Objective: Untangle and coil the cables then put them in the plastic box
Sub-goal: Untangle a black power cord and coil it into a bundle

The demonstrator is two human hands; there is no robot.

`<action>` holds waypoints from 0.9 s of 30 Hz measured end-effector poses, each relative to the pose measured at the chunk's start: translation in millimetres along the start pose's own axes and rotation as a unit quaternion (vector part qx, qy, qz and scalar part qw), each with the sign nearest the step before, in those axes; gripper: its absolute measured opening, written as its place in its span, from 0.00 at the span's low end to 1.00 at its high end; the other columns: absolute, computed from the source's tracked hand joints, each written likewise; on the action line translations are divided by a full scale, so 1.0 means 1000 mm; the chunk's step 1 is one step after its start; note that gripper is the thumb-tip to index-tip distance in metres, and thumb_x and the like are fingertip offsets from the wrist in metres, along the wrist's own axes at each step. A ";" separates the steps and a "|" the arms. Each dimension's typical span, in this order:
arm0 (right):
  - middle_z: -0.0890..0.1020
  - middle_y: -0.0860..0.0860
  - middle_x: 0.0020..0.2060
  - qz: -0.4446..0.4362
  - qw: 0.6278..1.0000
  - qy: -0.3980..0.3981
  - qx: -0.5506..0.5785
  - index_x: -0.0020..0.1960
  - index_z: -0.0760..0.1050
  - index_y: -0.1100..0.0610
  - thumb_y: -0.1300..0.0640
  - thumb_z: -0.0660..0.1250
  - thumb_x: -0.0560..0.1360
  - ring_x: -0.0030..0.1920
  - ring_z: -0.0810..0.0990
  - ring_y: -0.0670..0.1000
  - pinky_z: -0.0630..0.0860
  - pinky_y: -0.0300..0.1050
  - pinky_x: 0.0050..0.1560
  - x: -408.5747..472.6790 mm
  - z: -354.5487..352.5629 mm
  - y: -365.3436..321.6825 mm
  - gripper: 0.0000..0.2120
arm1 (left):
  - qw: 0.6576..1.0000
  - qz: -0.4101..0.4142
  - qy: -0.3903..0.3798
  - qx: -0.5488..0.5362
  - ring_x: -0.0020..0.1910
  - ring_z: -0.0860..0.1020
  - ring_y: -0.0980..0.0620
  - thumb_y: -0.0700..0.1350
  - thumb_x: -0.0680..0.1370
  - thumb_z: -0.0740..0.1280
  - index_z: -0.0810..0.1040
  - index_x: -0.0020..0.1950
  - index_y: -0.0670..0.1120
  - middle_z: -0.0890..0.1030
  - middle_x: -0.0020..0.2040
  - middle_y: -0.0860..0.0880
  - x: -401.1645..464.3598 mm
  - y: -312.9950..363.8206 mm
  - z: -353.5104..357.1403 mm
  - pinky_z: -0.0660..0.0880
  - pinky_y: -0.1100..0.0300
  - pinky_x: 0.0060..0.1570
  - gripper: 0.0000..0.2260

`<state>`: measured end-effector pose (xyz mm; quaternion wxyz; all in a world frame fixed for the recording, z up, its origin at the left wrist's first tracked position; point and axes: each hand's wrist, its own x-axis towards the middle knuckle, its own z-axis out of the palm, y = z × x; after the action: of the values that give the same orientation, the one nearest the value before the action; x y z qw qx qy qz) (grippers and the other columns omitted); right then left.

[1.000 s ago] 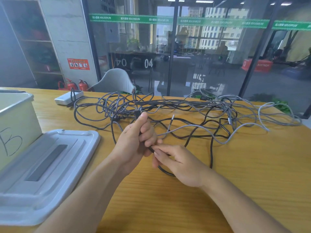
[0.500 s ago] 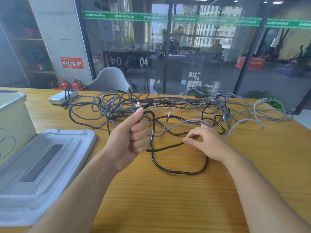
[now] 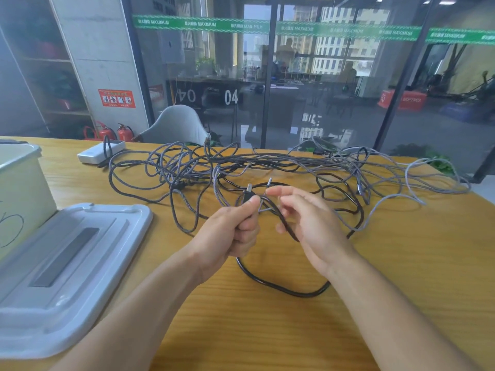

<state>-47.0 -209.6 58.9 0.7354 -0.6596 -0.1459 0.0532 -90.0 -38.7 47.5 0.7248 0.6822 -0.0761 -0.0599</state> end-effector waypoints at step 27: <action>0.75 0.41 0.39 -0.225 0.883 -0.124 -0.393 0.50 0.74 0.48 0.54 0.62 0.86 0.43 0.74 0.47 0.67 0.40 0.43 -0.012 0.008 0.021 0.06 | 0.974 0.077 0.209 -0.042 0.31 0.55 0.51 0.59 0.85 0.60 0.77 0.46 0.45 0.56 0.32 0.51 0.004 -0.003 -0.008 0.53 0.57 0.34 0.20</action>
<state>-58.1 -202.3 36.9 0.3844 -0.8318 -0.3893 -0.0936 -84.7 -32.1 44.0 0.7548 0.6408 0.0275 0.1371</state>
